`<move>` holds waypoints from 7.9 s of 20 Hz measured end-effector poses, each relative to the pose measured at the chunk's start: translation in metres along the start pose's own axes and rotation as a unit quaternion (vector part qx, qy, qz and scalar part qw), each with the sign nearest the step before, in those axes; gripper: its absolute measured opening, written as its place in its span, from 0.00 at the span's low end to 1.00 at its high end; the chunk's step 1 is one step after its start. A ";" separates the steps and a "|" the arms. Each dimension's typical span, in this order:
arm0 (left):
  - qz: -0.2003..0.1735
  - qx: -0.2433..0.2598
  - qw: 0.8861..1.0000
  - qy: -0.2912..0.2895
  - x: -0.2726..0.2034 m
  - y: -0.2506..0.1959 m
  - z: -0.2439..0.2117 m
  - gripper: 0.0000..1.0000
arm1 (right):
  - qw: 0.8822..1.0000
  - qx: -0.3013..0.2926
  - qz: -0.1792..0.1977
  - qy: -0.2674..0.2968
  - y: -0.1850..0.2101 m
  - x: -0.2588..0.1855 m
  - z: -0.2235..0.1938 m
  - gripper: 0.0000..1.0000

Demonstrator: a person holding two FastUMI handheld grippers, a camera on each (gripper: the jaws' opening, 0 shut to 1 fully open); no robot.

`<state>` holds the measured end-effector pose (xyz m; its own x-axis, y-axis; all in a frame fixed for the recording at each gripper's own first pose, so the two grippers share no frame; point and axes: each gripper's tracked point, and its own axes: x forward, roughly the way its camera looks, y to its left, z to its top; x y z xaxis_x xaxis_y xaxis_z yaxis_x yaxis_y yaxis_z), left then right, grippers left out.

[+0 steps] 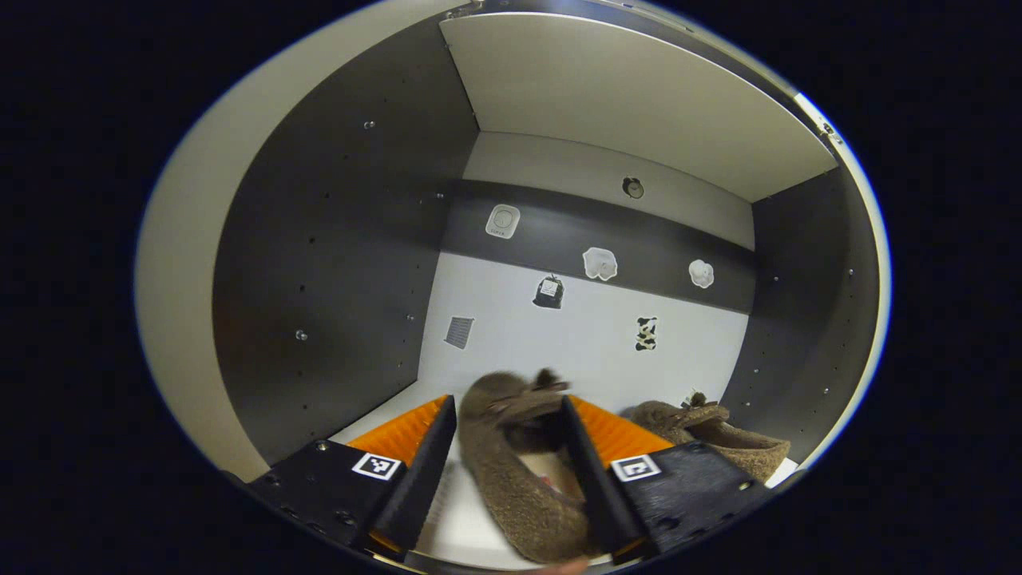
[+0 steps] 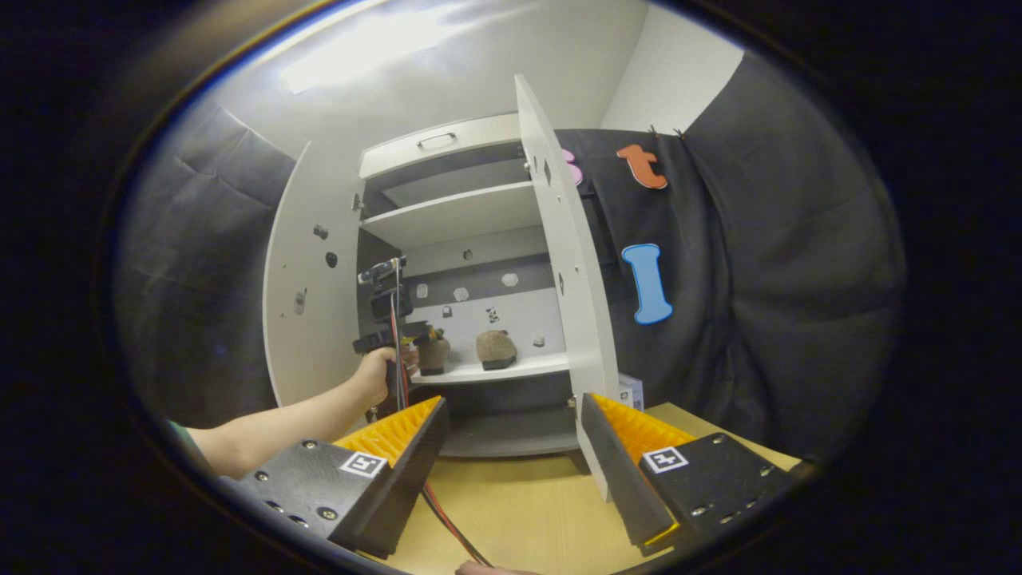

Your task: Grab one shoe with the right hand and put it into the shoe cabinet, grab the other shoe with the left hand and put it into the shoe cabinet; then close the right door with the right hand and the left door with the left hand.

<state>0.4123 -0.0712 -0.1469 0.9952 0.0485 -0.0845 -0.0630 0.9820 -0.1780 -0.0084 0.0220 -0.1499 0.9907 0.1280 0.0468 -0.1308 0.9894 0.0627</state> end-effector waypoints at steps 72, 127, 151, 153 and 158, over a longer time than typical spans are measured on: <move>-0.124 0.060 0.990 0.017 -0.446 0.073 -0.041 0.96 | 0.996 -0.075 0.001 0.052 -0.079 0.181 0.132 0.90; -0.078 0.093 0.992 -0.042 -0.269 0.223 0.154 0.93 | 0.997 -0.072 -0.007 -0.018 0.036 -0.028 0.053 0.98; -0.122 0.052 0.991 0.012 -0.253 0.145 0.131 0.95 | 1.000 -0.017 -0.004 -0.013 0.015 -0.034 0.047 0.98; -0.130 0.055 0.990 0.015 -0.250 0.133 0.127 0.95 | 1.000 -0.023 -0.005 -0.017 0.016 -0.033 0.050 0.98; -0.147 0.055 0.987 0.039 -0.240 0.094 0.105 0.91 | 0.999 -0.041 -0.017 -0.017 0.013 -0.030 0.048 0.98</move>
<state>0.1757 0.0282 -0.0400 0.9603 -0.2512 -0.1215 0.2401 0.9657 -0.0990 -0.0416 0.0281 -0.1028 0.9924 0.0931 0.0801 -0.0920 0.9956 -0.0163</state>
